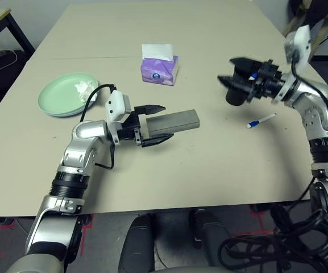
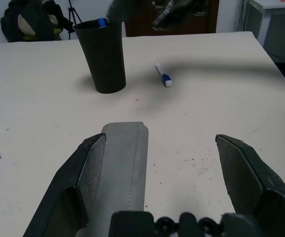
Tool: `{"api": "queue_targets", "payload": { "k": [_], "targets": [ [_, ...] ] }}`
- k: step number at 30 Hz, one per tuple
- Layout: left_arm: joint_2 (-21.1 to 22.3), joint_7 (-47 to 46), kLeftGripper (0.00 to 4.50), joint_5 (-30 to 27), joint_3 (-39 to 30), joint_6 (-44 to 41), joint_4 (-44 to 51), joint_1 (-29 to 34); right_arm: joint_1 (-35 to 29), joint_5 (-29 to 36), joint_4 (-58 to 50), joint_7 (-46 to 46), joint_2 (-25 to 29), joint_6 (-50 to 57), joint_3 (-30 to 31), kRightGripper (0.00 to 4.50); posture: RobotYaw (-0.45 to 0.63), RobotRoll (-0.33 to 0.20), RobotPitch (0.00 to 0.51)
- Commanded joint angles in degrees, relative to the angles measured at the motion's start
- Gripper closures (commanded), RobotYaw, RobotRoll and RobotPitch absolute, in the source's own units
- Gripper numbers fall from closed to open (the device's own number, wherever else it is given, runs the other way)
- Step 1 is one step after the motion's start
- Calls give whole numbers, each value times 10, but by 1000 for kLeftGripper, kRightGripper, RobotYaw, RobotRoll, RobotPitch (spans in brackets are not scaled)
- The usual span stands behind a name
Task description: Organize and tidy the items on the table.
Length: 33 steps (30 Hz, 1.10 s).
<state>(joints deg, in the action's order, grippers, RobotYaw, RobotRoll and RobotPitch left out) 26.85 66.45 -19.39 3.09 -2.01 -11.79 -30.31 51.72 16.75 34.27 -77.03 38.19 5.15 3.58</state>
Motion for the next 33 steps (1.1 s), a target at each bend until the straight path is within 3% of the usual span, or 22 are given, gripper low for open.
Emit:
{"api": "queue_targets", "payload": {
  "k": [1,7,17,33],
  "targets": [
    [-7,-22,0,5,1,-1,22,9,43,-59,87,-71,14,-92,37,20,76,0,193],
    [-6,-41,0,13,4,0,25,5,119,-185,262,-112,36,-272,104,20,96,0,222],
    [-1,-58,0,4,2,-20,62,29,196,-356,372,-50,58,-441,189,20,106,0,249],
    [-6,-93,0,2,-1,-29,88,46,251,-468,410,9,45,-511,238,20,126,0,281]
  ]
}}
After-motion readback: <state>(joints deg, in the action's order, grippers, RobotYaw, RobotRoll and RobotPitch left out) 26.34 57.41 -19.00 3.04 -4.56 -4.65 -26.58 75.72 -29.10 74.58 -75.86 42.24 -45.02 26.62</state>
